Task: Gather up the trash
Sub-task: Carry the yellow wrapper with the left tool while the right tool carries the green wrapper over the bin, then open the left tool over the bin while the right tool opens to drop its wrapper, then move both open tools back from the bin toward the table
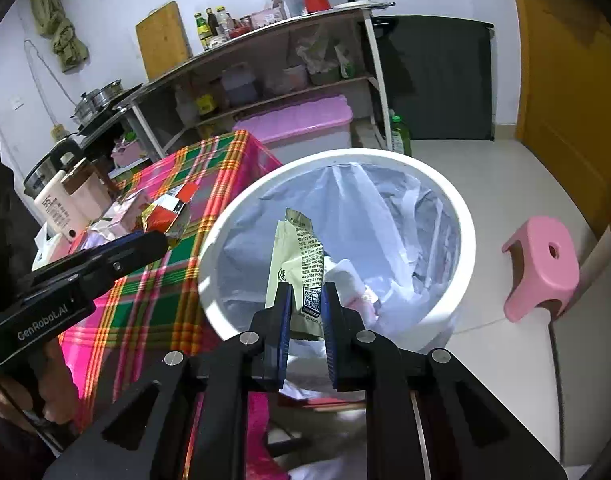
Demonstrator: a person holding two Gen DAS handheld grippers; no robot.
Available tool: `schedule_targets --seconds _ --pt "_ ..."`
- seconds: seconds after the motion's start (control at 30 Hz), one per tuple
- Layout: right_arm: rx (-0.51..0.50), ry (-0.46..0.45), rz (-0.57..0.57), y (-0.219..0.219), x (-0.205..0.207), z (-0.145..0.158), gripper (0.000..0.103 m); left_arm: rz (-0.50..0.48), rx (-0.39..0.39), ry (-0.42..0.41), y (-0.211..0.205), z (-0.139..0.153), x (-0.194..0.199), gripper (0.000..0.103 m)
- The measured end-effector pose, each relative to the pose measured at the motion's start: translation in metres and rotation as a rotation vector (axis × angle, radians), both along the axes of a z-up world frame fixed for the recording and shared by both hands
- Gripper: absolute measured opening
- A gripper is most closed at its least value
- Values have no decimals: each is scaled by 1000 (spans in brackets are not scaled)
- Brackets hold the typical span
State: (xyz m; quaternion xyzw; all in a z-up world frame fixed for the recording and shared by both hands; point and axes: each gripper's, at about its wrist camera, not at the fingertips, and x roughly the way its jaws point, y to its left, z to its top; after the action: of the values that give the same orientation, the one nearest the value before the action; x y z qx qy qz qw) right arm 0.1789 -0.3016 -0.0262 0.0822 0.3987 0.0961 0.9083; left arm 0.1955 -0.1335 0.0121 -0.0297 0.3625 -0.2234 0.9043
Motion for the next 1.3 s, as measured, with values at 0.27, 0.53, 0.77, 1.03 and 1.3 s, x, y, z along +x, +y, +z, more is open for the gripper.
schedule_targets --seconds 0.27,0.53,0.77,1.03,1.3 --pt "-12 29 -19 -9 10 -7 16 -43 -12 31 -17 -7 14 25" --pt "-10 34 -32 -14 12 -7 17 -51 -29 36 -18 -5 14 31" --pt "8 6 -31 -15 4 -1 20 -32 -46 24 -9 -1 6 31" --pt "25 -39 -5 -3 -9 8 22 31 -41 29 12 -2 -8 31" --pt "35 -51 57 19 -22 11 34 85 -17 16 36 -4 -31 31"
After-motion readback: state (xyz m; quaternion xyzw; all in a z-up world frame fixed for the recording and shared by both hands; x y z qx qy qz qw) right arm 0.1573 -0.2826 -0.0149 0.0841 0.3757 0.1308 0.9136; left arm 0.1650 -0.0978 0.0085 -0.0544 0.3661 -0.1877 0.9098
